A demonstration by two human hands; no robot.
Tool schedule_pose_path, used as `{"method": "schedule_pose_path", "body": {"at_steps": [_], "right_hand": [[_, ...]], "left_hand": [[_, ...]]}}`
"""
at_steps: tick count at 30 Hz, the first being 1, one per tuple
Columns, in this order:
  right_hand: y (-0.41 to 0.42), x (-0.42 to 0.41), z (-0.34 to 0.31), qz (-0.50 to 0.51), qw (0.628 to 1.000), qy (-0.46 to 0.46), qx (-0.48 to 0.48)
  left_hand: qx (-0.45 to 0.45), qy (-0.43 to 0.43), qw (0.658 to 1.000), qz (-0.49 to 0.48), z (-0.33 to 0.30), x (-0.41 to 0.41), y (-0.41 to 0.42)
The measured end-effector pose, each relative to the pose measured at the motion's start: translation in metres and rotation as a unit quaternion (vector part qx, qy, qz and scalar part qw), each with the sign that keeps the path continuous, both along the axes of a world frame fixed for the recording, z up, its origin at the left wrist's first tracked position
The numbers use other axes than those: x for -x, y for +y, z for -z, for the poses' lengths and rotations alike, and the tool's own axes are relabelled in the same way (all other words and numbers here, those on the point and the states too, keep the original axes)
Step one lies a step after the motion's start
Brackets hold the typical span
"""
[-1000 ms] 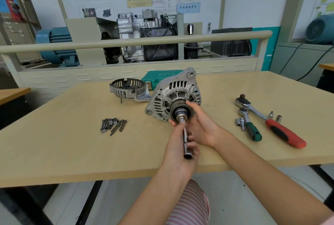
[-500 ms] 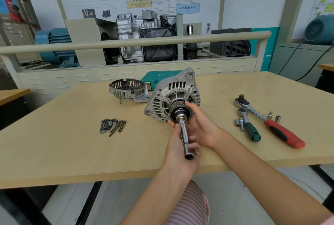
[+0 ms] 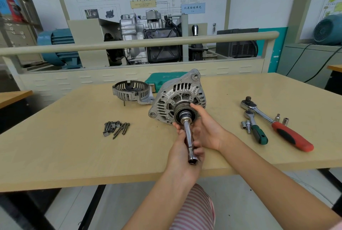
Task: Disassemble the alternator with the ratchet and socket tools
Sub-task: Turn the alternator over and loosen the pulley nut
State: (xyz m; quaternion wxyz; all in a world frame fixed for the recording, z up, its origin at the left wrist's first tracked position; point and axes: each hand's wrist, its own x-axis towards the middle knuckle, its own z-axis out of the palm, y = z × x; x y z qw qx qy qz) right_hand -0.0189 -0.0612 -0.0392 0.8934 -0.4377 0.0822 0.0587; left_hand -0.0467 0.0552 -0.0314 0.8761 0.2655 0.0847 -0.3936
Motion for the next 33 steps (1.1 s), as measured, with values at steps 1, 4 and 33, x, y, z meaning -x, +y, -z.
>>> {"method": "schedule_pose_path", "body": {"at_steps": [1,4,33], "right_hand": [[-0.0006,-0.0002,0.0004,0.003,1.0,-0.001,0.002],[-0.0008,-0.0014,0.0007,0.01,1.0,0.001,0.001],[0.0003,0.0008,-0.0013,0.005,1.0,0.004,0.007]], "left_hand": [[-0.002,0.002,1.0,0.0,0.0003,0.0,-0.0003],[-0.019,-0.013,1.0,-0.009,0.0011,0.0008,-0.0019],[0.001,0.017,0.999,0.032,-0.0006,-0.0021,0.0004]]}}
